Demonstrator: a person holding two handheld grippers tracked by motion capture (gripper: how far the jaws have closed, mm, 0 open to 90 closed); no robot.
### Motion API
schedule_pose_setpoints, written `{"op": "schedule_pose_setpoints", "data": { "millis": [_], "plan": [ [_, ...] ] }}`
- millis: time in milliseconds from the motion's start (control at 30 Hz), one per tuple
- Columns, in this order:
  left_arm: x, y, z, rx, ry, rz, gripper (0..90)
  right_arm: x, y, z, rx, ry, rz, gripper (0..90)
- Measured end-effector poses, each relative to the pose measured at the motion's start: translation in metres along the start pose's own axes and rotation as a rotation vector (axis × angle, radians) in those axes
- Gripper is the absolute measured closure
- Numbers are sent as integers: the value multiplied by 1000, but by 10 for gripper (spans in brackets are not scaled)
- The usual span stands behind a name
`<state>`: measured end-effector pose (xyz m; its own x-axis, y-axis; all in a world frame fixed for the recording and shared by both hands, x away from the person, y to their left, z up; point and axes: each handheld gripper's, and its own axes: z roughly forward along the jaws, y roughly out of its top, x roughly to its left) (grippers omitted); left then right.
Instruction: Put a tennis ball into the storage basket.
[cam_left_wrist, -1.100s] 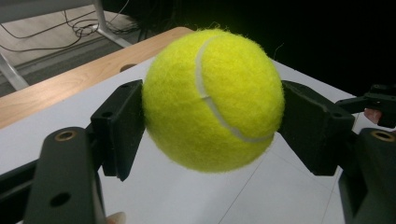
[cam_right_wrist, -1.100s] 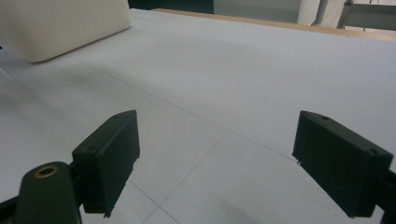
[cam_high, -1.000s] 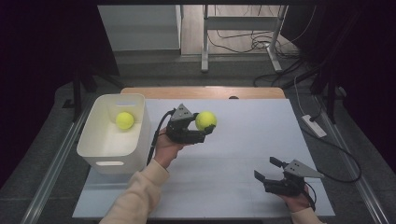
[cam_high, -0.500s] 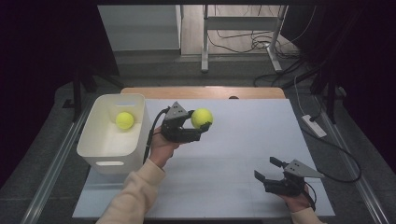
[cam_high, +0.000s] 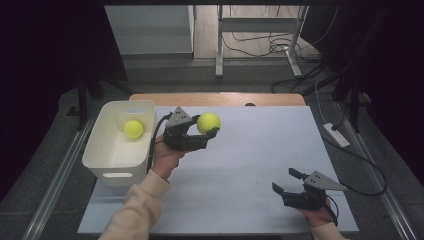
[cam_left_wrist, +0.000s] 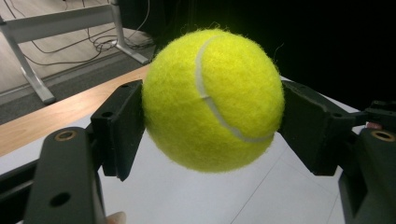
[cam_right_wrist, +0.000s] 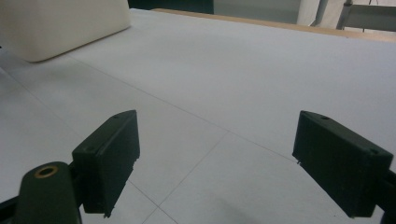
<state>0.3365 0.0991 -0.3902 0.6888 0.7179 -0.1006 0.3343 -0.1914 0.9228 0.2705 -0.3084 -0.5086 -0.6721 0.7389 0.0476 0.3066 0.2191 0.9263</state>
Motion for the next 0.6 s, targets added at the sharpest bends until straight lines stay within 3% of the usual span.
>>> {"op": "schedule_pose_setpoints", "data": {
  "millis": [600],
  "plan": [
    [10,2,-17,-17,41,-6,271,0,0,0,-2,-1,2,146]
  ]
}}
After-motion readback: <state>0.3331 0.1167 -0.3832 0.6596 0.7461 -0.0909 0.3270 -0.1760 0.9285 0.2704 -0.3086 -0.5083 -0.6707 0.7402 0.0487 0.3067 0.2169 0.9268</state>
